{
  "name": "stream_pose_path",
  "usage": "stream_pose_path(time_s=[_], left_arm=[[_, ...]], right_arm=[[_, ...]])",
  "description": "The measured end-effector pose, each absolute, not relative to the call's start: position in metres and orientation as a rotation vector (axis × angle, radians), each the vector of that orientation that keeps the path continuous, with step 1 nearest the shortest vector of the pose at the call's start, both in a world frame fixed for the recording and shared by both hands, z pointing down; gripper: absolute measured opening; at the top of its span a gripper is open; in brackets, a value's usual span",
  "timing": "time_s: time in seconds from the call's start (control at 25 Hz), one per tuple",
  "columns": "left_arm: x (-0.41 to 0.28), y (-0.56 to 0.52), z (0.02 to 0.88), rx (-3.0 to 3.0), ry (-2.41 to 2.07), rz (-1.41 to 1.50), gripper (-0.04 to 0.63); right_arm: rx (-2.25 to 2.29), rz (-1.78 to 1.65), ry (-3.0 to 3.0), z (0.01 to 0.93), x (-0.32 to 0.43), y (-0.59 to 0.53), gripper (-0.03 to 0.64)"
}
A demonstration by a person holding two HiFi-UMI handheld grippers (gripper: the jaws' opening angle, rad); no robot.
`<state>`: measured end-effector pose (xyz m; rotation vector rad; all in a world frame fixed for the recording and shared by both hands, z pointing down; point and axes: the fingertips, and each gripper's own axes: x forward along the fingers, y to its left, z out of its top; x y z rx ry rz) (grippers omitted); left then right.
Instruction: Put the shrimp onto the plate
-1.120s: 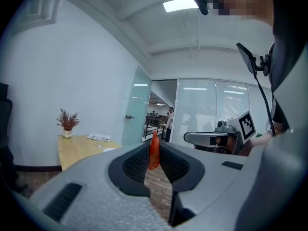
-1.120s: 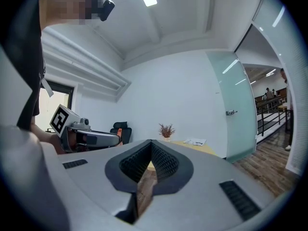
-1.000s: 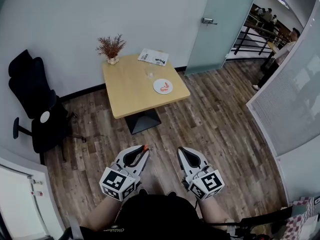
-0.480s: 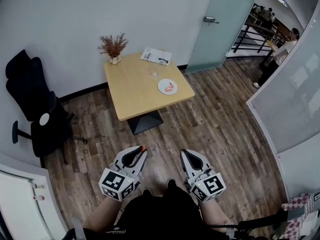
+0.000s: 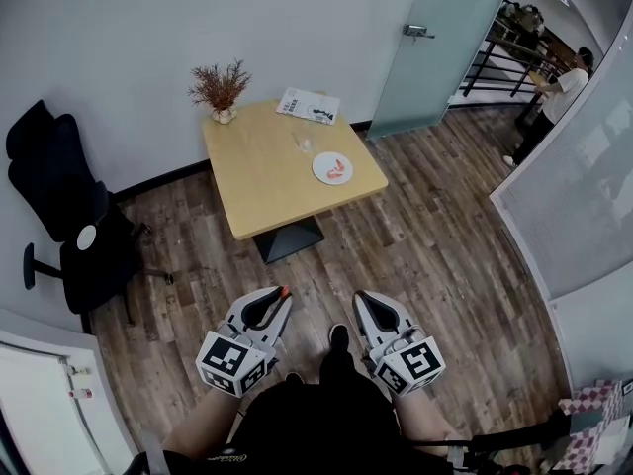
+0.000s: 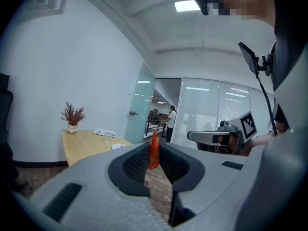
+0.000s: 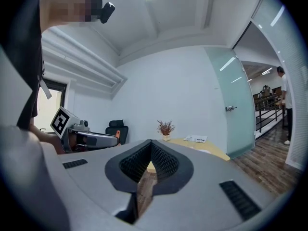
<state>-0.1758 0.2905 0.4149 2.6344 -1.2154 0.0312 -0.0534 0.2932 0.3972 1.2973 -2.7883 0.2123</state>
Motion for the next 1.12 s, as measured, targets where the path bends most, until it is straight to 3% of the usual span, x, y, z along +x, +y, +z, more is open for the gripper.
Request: stream_pose_path(time_s=[0.64, 1.12], left_arm=[[-0.152, 0.212, 0.414, 2.589, -1.306, 0.065, 0.061], [-0.061, 0.121, 0.389, 2.606, -1.343, 0.105, 0.061]], right_arm=[[1.211, 0.248, -2.838, 0.401, -0.028, 0.208, 0.003], [1.155, 0.258, -2.905, 0.383, 0.053, 0.117, 0.003]])
